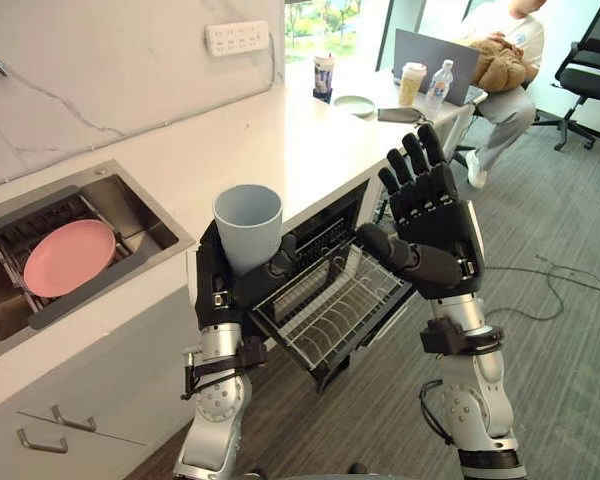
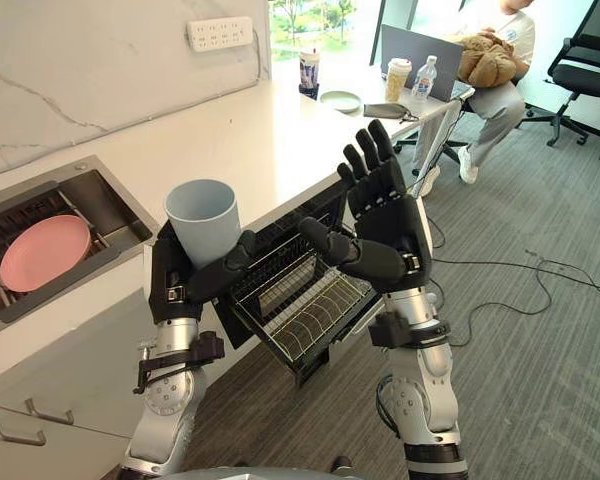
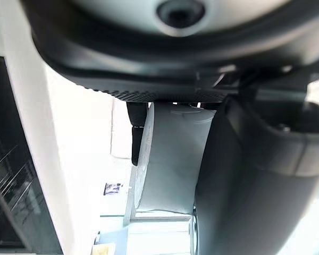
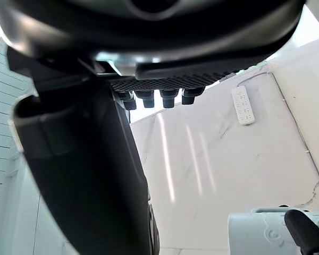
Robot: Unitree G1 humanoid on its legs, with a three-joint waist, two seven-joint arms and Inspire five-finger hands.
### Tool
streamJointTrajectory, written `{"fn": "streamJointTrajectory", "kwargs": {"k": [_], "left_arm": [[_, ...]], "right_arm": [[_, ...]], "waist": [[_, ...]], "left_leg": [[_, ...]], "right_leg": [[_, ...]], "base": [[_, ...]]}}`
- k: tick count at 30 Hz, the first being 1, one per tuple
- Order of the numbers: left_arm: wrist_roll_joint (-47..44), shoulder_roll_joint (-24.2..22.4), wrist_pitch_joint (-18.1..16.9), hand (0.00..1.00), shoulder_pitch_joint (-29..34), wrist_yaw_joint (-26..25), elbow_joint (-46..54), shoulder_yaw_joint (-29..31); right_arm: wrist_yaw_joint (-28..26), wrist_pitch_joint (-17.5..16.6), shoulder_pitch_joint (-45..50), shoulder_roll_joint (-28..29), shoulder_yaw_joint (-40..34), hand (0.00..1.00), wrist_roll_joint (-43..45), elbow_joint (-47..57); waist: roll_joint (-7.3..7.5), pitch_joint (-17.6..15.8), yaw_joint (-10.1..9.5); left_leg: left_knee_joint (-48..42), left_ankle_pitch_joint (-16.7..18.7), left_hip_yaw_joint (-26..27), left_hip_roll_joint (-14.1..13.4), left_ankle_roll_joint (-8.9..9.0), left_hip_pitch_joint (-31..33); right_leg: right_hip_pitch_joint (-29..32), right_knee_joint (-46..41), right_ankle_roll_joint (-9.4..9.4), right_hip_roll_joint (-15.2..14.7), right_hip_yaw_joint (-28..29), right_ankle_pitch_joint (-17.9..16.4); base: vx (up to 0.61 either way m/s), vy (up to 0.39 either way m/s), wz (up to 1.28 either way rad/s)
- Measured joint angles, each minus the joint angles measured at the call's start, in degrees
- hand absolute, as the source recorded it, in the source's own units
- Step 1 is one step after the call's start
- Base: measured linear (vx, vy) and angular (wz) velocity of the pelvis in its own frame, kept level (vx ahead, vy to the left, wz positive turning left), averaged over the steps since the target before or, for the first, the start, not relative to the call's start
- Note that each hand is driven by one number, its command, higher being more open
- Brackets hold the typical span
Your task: Walk over to the sink, pick up the cup, carry it to the dishwasher, place the cup inside the dishwasher, then close the dishwasher door
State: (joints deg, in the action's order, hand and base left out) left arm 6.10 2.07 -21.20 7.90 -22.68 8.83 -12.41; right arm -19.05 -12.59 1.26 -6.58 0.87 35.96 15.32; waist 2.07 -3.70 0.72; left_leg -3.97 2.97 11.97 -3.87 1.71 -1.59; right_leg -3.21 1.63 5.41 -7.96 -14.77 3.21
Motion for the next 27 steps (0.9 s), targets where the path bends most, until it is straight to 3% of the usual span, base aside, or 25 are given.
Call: {"fn": "streamJointTrajectory", "kwargs": {"k": [6, 11, 20, 27], "left_arm": [[7.08, 0.26, 1.21, 0.0, -1.84, -2.8, -2.38, -1.93], [7.61, 0.77, 2.1, 0.0, -2.88, -2.86, -2.99, -4.31], [8.16, 1.38, 2.09, 0.0, -4.46, -1.63, -3.02, -6.55], [8.57, 1.74, 2.07, 0.0, -4.46, 2.81, -3.02, -8.27]], "right_arm": [[0.48, 2.77, -0.26, -0.08, 2.98, 1.0, -0.19, 0.0], [1.42, 4.82, -0.51, -0.16, 4.93, 1.0, -1.39, -0.01], [1.7, 7.1, -0.59, -1.34, 7.54, 1.0, -4.8, -0.45], [3.59, 8.92, -0.82, -1.53, 8.73, 1.0, -7.42, -1.87]], "waist": [[-0.04, 0.35, 0.06], [-0.21, 0.67, 0.24], [-0.48, 1.43, 0.4], [-0.55, 1.64, 0.37]], "left_leg": [[1.43, -0.66, 0.35, 0.59, -0.15, -0.65], [2.7, -1.33, 0.35, 0.89, -0.2, -1.15], [4.08, -2.24, -0.05, 1.13, -0.24, -1.53], [6.13, -3.49, -0.41, 1.35, -0.24, -2.19]], "right_leg": [[-0.59, 1.48, 0.12, -0.12, 0.05, 0.84], [-0.58, 1.59, 0.12, -0.14, 0.0, 0.87], [-0.67, 1.97, 0.16, -0.13, -0.49, 0.9], [-0.7, 2.17, 0.15, -0.11, -0.94, 0.96]], "base": [[-0.03, 0.005, -0.02], [-0.02, 0.0, 0.0], [-0.01, -0.002, 0.02], [-0.03, -0.011, 0.03]]}}
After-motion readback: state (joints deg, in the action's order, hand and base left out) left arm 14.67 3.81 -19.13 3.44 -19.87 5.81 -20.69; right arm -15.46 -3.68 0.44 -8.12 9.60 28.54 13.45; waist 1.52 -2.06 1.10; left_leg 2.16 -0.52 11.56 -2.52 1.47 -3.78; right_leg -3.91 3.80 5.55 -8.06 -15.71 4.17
